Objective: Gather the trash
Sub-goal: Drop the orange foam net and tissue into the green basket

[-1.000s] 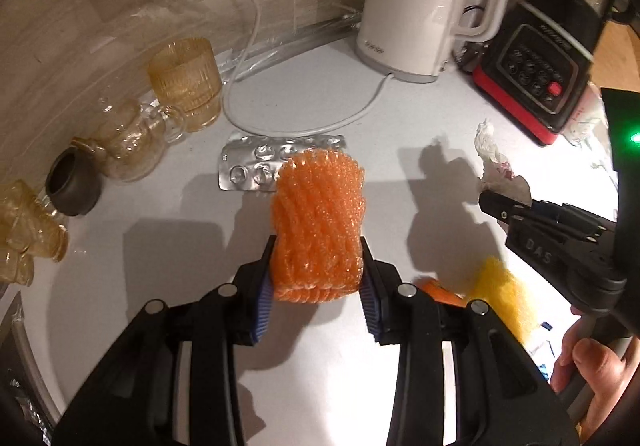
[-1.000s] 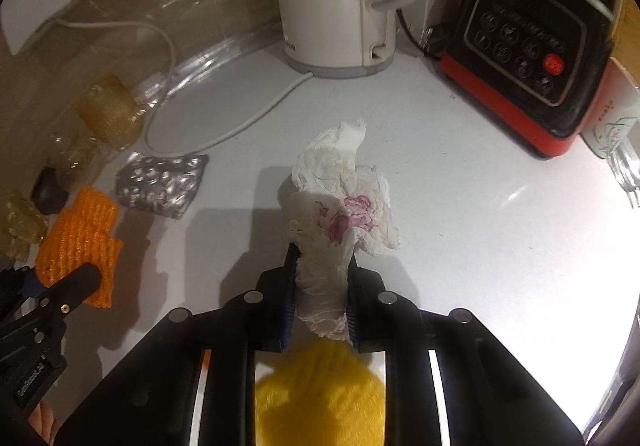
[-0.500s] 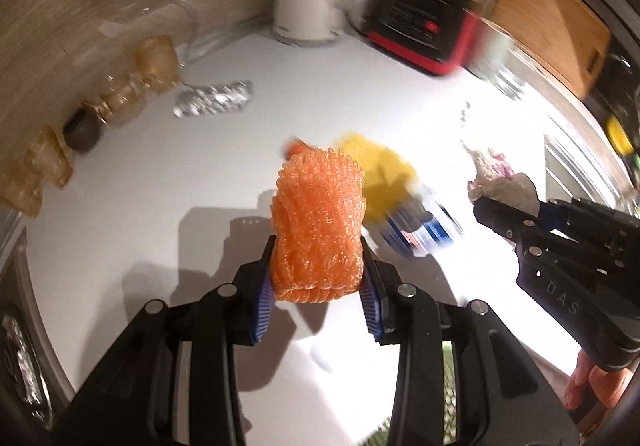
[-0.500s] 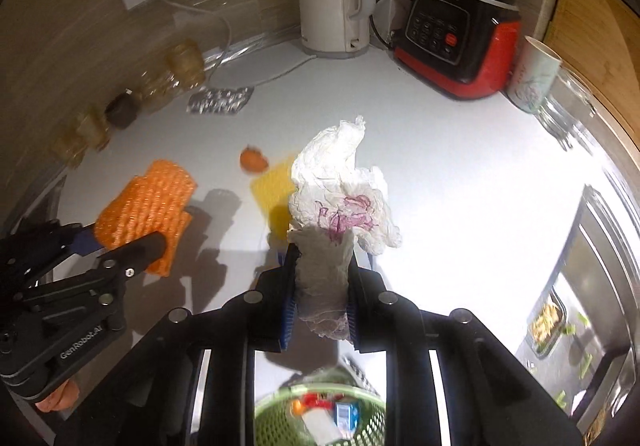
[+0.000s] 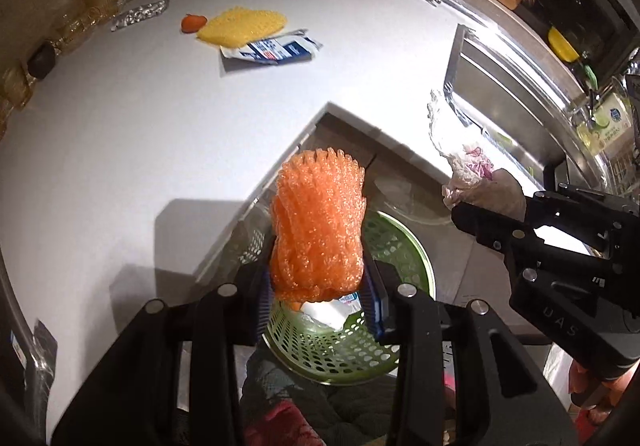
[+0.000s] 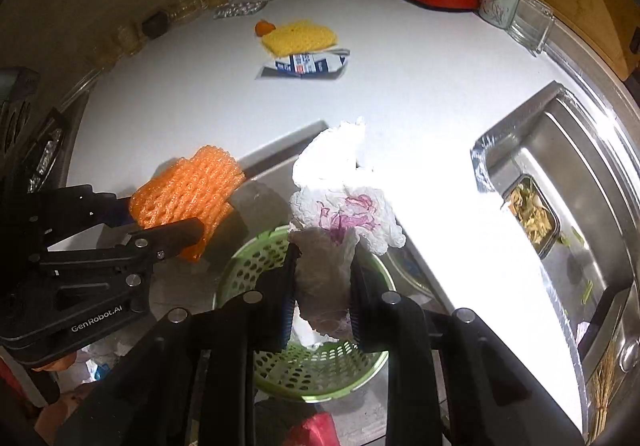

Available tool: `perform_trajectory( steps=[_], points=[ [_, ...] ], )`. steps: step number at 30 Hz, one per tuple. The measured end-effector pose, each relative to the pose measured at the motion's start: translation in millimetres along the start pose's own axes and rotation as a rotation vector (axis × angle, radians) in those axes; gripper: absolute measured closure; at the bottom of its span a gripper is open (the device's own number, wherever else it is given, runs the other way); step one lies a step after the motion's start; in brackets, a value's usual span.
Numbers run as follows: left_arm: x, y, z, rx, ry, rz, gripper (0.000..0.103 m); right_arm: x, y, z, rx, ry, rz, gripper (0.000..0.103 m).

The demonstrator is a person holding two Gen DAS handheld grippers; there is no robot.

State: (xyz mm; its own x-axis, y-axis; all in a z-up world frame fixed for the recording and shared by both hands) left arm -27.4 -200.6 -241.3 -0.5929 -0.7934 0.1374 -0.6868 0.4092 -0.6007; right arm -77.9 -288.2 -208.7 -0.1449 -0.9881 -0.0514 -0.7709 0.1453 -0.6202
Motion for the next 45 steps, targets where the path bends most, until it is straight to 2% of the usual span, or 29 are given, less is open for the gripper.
perform_trajectory(
  steps=[4,11,16,18,21,22,26,35,39,41,43,44,45],
  points=[
    [11.7,21.5,1.5,-0.026,-0.011,0.015,0.067,1.7,23.3,-5.9,-0.021,-0.014,0.001,0.079],
    [14.3,41.2,15.4,-0.063,-0.039,0.042,0.067,5.6,43.1,-4.7,-0.041,-0.03,0.006,0.078],
    [19.2,64.7,41.0,-0.124,-0.019,0.05,0.065,15.3,54.2,1.9,-0.056,-0.044,0.028,0.077],
    [20.6,74.4,51.6,-0.152,-0.018,0.056,0.06,20.4,59.8,5.5,-0.069,-0.044,0.041,0.077],
    [24.3,87.8,63.5,-0.196,-0.014,0.067,0.045,27.2,66.6,9.8,-0.087,-0.04,0.056,0.077],
    [25.5,89.6,64.9,-0.202,-0.013,0.069,0.036,29.1,68.2,10.5,-0.091,-0.04,0.059,0.077],
    [27.6,84.2,62.5,-0.181,-0.017,0.085,0.022,36.9,70.9,11.0,-0.096,-0.039,0.069,0.077],
    [14.7,62.8,43.4,-0.122,-0.06,0.079,0.021,31.0,68.9,10.1,-0.089,-0.081,0.058,0.077],
    [2.8,45.7,27.5,-0.07,-0.094,0.071,0.014,23.7,70.6,9.5,-0.09,-0.106,0.038,0.075],
    [1.4,40.6,22.1,-0.053,-0.108,0.075,0.014,20.0,72.6,10.3,-0.097,-0.119,0.031,0.069],
    [-2.1,36.2,19.5,-0.041,-0.121,0.068,0.014,16.9,74.9,11.5,-0.103,-0.124,0.022,0.052],
    [-3.5,34.2,18.7,-0.037,-0.125,0.063,0.014,16.5,74.8,11.5,-0.101,-0.125,0.021,0.038],
    [-6.3,32.5,16.9,-0.034,-0.13,0.056,0.014,16.1,73.9,10.8,-0.094,-0.123,0.023,0.028]
  ],
)
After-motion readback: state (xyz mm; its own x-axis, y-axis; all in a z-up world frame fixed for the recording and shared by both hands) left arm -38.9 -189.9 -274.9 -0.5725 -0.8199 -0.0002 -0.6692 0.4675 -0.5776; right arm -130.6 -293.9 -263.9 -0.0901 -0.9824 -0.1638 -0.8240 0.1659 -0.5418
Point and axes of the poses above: each gripper's, at about its wrist camera, not at the fingertips, and z roughly the way its jaws point, x to its right, y to its underside, the point moved 9 cm from there along z, roughly the way its jaws point, and after that the axes turned 14 degrees about x, right-handed, at the moved point
